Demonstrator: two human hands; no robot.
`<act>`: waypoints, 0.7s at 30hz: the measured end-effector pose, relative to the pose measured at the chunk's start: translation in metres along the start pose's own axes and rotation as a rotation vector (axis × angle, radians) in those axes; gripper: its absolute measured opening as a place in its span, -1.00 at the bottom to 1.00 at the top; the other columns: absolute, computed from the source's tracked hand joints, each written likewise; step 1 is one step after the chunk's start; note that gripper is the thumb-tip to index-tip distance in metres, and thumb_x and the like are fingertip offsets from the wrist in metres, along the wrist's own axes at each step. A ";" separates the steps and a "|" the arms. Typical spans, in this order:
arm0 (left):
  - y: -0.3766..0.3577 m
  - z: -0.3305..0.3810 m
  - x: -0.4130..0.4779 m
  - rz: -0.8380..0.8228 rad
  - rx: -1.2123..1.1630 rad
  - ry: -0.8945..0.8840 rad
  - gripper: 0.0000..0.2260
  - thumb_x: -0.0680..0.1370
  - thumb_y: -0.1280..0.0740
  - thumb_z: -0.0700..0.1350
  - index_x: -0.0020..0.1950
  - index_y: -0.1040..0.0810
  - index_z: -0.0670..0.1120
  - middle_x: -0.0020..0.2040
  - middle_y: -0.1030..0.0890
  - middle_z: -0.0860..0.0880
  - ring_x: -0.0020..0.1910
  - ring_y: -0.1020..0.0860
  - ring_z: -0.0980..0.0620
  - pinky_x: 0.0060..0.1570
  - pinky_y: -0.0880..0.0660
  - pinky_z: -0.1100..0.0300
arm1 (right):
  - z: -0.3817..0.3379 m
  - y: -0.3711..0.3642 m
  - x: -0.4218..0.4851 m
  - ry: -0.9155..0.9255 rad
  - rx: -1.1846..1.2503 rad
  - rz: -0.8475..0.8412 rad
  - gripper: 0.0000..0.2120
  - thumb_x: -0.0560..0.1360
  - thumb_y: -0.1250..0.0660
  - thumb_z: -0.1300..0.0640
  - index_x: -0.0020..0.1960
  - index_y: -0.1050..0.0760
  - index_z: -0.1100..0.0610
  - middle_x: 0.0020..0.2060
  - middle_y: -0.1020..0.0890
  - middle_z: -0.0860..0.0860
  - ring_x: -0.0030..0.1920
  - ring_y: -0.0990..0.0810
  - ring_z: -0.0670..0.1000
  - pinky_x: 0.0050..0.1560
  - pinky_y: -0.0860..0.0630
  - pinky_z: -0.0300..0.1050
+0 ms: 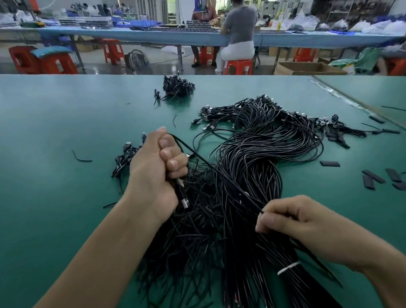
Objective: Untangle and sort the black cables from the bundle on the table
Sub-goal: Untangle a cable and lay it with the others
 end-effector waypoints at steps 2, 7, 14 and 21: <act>0.001 0.009 0.001 -0.022 -0.051 -0.050 -0.57 0.67 -0.16 -0.08 -0.43 -0.34 0.01 -0.60 -0.28 0.12 -0.63 -0.25 0.22 -0.65 -0.19 0.38 | -0.007 0.002 0.002 0.019 0.063 0.066 -0.78 0.58 -0.26 -0.02 -0.17 -0.63 -0.09 -0.22 -0.68 -0.08 -0.21 -0.62 -0.07 -0.17 -0.54 -0.20; 0.005 0.023 0.004 -0.076 0.068 0.008 -0.54 0.66 -0.16 -0.08 -0.46 -0.38 0.03 -0.59 -0.29 0.12 -0.63 -0.27 0.22 -0.64 -0.22 0.38 | -0.018 0.004 0.013 0.009 -0.099 0.245 -0.84 0.51 -0.39 -0.06 0.09 -0.59 -0.19 -0.09 -0.68 -0.13 -0.05 -0.65 -0.11 0.09 -0.57 -0.05; -0.007 -0.002 -0.009 -0.258 0.443 0.186 -0.54 0.65 -0.20 -0.02 -0.45 -0.53 -0.02 -0.50 -0.47 0.04 -0.57 -0.46 0.12 -0.59 -0.37 0.35 | -0.043 -0.013 0.030 0.137 -0.018 0.409 -0.60 0.52 -0.30 -0.12 0.36 -0.43 -0.26 0.06 -0.62 -0.28 0.13 -0.55 -0.29 0.24 -0.48 -0.17; -0.012 -0.008 -0.019 -0.437 0.280 0.303 -0.67 0.47 -0.28 0.05 -0.32 -0.71 -0.10 -0.33 -0.68 -0.07 -0.35 -0.69 0.02 -0.44 -0.57 0.32 | -0.050 -0.016 0.034 0.307 0.101 0.611 -0.76 0.60 -0.27 -0.06 0.26 -0.49 -0.23 0.09 -0.62 -0.21 0.17 -0.56 -0.19 0.16 -0.51 -0.10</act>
Point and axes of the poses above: each hand's wrist, its own x-axis towards the middle knuckle, its own y-axis out of the back of the hand, z = x × y, the point moved 1 cm from there along x, towards the middle knuckle
